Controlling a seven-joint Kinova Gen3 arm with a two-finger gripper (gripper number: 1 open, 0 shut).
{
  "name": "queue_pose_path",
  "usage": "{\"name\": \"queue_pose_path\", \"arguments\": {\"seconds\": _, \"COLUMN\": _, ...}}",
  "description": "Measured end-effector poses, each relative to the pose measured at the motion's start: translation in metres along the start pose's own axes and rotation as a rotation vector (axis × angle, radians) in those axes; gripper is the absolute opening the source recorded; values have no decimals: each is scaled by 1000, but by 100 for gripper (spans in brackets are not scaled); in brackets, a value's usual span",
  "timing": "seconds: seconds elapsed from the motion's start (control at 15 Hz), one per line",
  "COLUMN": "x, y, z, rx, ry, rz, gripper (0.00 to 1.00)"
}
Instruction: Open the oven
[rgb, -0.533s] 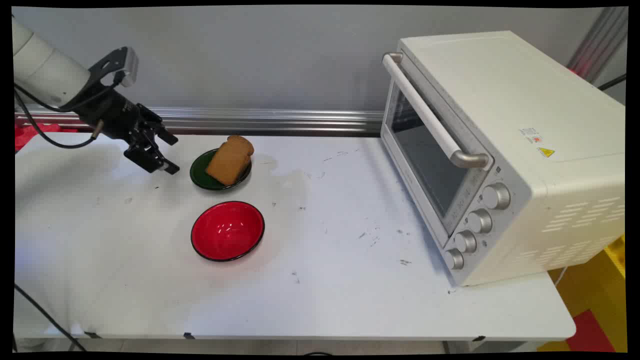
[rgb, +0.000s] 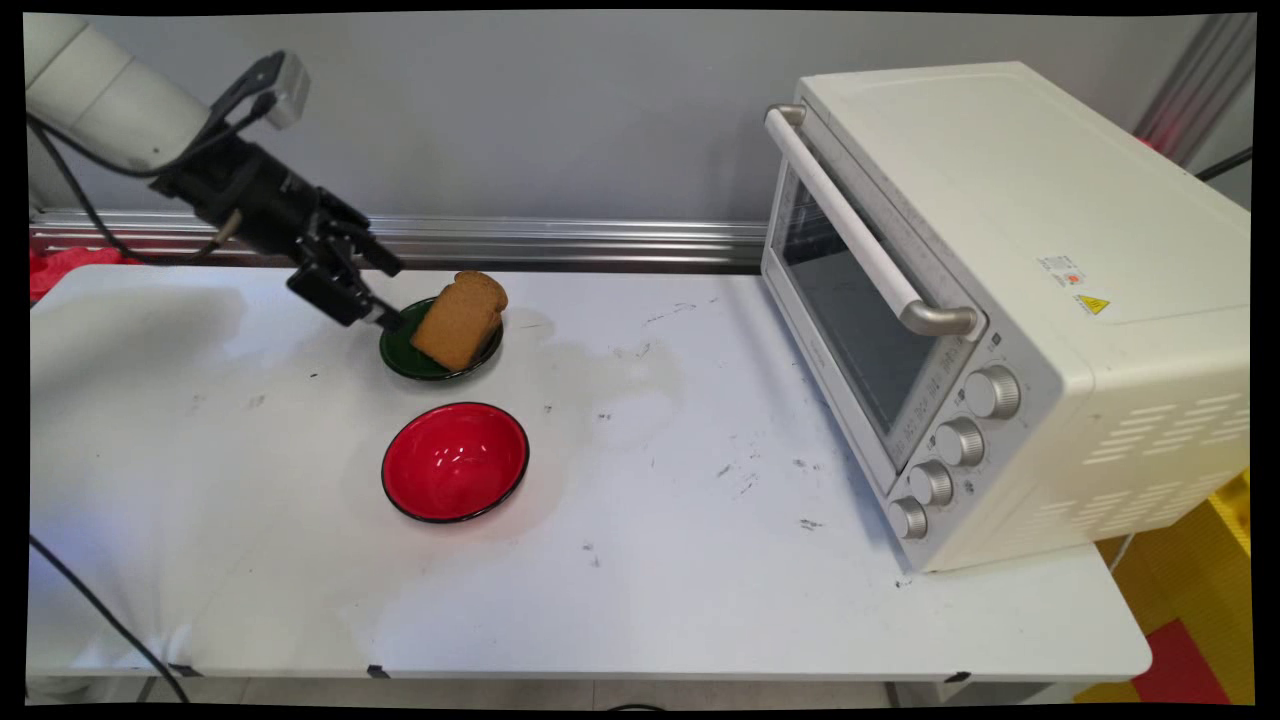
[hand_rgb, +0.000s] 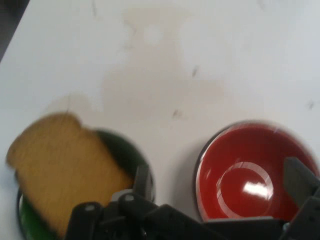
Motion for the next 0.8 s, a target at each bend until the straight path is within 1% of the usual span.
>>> {"name": "queue_pose_path", "arguments": {"seconds": 0.27, "x": 30, "y": 11, "z": -3, "rx": -20, "ry": 61, "rz": -21, "gripper": 100}}
{"name": "queue_pose_path", "arguments": {"seconds": 0.67, "x": 77, "y": 18, "z": -4, "rx": -25, "ry": 141, "rz": -32, "gripper": 100}}
{"name": "queue_pose_path", "arguments": {"seconds": 0.8, "x": 88, "y": 19, "z": -4, "rx": -26, "ry": 158, "rz": -31, "gripper": 100}}
